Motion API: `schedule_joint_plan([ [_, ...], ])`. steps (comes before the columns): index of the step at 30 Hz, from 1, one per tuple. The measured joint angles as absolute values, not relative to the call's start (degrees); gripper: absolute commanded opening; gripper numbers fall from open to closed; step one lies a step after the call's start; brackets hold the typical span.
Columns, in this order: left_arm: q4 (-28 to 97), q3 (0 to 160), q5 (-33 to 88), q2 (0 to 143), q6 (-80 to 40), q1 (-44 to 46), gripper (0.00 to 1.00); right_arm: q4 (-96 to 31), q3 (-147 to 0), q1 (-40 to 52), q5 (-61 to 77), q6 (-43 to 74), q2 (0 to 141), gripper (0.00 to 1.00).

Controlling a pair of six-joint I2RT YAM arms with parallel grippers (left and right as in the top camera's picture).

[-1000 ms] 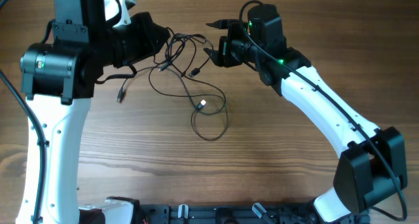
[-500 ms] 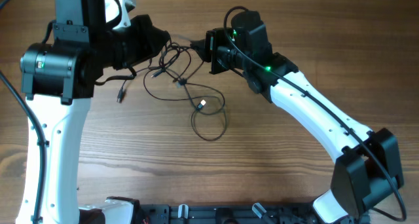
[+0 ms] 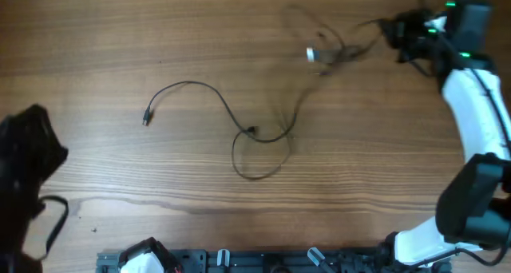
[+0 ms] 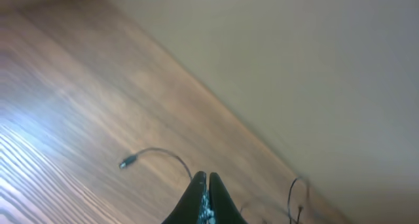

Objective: Untangle cables

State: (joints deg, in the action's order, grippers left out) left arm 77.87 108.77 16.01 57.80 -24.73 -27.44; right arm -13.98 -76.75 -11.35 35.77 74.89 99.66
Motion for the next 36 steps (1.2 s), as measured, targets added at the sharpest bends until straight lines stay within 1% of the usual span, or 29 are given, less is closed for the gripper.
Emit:
schedule_joint_plan([
  [1, 78.0, 109.0, 16.7, 57.6, -24.5, -27.8, 0.04, -14.0, -76.8, -12.5, 38.1, 72.2, 99.7, 0.04],
  [3, 78.0, 109.0, 18.7, 59.8, -24.2, -27.8, 0.04, -14.0, -76.8, -12.0, 40.6, 69.1, 99.7, 0.04],
  [4, 77.7, 108.9, 20.0, 61.8, -24.0, -27.6, 0.04, -13.6, -76.8, -10.5, 41.8, 66.9, 99.7, 0.25],
  [5, 77.3, 108.7, 21.5, 64.4, -23.3, -27.0, 0.04, -12.5, -76.8, -9.0, 42.6, 64.9, 99.7, 0.98],
  [6, 76.9, 108.7, 23.0, 65.0, -22.7, -26.9, 0.04, -9.8, -76.6, -7.3, 43.8, 61.9, 99.7, 1.00],
  [7, 76.7, 108.1, 24.9, 69.6, -21.6, -25.2, 0.04, -5.6, -76.6, -4.6, 45.5, 56.8, 99.7, 0.99],
  [8, 76.6, 107.7, 26.5, 72.2, -20.5, -23.4, 0.04, -5.2, -76.6, -4.1, 45.8, 56.0, 99.7, 0.99],
  [9, 76.4, 107.5, 27.3, 73.6, -19.9, -21.8, 0.04, -4.2, -76.7, -0.3, 47.2, 47.8, 99.7, 1.00],
  [11, 76.1, 107.3, 28.9, 75.2, -18.2, -19.0, 0.04, -10.0, -77.0, 3.7, 46.2, 37.1, 99.7, 0.99],
  [12, 75.8, 107.3, 29.1, 75.2, -17.6, -18.1, 0.04, -15.1, -77.3, 5.8, 43.7, 32.8, 99.7, 1.00],
  [13, 75.1, 107.3, 29.3, 75.0, -17.2, -17.5, 0.04, -21.2, -77.3, 8.4, 37.6, 29.1, 99.6, 1.00],
  [14, 74.5, 107.3, 29.3, 74.8, -16.8, -16.9, 0.04, -26.2, -77.4, 11.2, 29.7, 28.2, 99.7, 1.00],
  [16, 73.7, 107.3, 29.3, 74.7, -16.6, -16.0, 0.04, -38.5, -77.1, 17.8, 5.0, 36.4, 99.8, 1.00],
  [18, 73.9, 107.3, 29.3, 74.7, -16.5, -15.7, 0.04, -42.2, -77.0, 20.3, -10.0, 45.5, 99.8, 1.00],
  [22, 75.5, 107.3, 29.3, 74.7, -16.5, -15.7, 0.04, -39.3, -77.0, 19.4, -23.1, 54.0, 99.8, 1.00],
  [25, 77.1, 107.3, 29.3, 74.7, -15.5, -15.7, 0.04, -36.7, -77.0, 17.1, -26.1, 56.3, 99.8, 0.99],
  [27, 77.7, 107.3, 29.3, 74.7, -15.2, -15.7, 0.04, -36.3, -77.0, 14.2, -25.8, 59.5, 99.8, 0.98],
  [29, 78.2, 107.3, 29.3, 74.7, -15.1, -15.7, 0.04, -35.8, -77.1, 9.3, -23.8, 63.4, 100.1, 0.94],
  [31, 78.6, 107.3, 29.3, 74.7, -15.0, -15.7, 0.04, -35.2, -77.7, 4.7, -19.5, 65.9, 102.1, 0.94],
  [32, 78.8, 107.3, 29.3, 74.7, -14.6, -15.7, 0.04, -35.1, -77.9, 2.6, -17.2, 66.8, 103.7, 0.95],
  [33, 79.4, 107.3, 29.3, 74.7, -14.1, -15.7, 0.04, -35.9, -77.9, 0.0, -14.0, 68.8, 106.2, 0.99],
  [36, 80.1, 107.3, 29.2, 74.7, -13.6, -15.7, 0.04, -38.1, -77.9, -2.1, -8.8, 78.3, 111.2, 1.00],
])
